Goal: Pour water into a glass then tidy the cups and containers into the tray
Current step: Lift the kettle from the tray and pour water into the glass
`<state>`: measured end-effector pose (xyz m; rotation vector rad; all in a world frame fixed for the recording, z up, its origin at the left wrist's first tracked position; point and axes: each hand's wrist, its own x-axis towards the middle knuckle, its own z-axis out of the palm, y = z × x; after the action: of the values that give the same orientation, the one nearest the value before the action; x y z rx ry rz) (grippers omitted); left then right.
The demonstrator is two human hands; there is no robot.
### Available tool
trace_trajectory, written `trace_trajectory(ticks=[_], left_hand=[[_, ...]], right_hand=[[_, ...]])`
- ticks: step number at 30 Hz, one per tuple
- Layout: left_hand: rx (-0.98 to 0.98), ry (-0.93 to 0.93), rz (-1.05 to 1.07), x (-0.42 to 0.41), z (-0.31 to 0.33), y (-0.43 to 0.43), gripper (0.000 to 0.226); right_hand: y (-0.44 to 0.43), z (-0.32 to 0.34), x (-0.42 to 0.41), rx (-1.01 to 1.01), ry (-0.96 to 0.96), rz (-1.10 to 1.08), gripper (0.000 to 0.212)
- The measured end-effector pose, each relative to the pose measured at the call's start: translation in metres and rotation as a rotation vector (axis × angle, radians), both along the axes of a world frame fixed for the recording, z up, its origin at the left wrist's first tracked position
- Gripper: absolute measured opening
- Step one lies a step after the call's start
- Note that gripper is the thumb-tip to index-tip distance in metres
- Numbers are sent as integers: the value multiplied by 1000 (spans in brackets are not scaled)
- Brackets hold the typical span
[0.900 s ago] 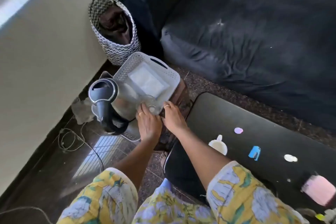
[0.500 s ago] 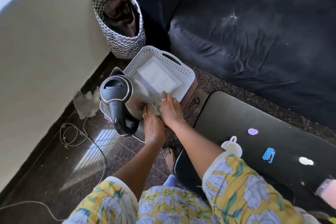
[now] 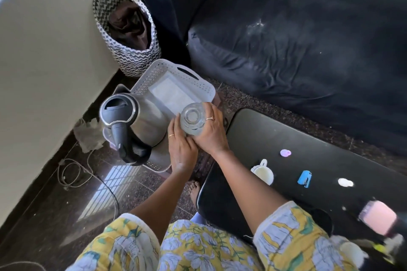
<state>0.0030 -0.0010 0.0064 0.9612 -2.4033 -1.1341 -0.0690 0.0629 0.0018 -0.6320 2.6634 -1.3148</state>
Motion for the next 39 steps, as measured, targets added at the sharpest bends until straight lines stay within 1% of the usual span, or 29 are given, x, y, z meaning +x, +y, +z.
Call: trace_trajectory(ticks=[4,7,10,14,19,22,27,30,32,35,39], left_hand=[[40,41,-116,-23,5,44,61],[101,-10,-232,-38,-7,75,62],[201,-119,-330,-49,-29,101,60],[300,-325,-473,-57,-54,123,61],[382,-560,-598,-65,-71,134,71],[405,-620,-598,-66,-74,136,76],[409,-617,-607,-65,-75,135,77],[400,-615,-598,-60,-73,134,74],[390,-595,-572,-55,-70,131,71],[393,-545,-484,-43,-65,119,71],[375,-416,-264,-18,-54,95,67]], right_hand=[[51,0,-17,12,64,-119,80],[92,-19,-25,110,9,-222,76],[126,-47,-25,203,-107,-309,73],[155,-78,-21,300,-249,-378,73],[167,-102,-26,368,-355,-393,80],[168,-108,-26,358,-381,-373,84],[168,-106,-25,347,-415,-366,98],[168,-100,-24,395,-435,-330,108],[168,-94,-23,478,-387,-304,112],[162,-82,-16,605,-259,-226,110],[137,-65,-1,595,-213,-69,97]])
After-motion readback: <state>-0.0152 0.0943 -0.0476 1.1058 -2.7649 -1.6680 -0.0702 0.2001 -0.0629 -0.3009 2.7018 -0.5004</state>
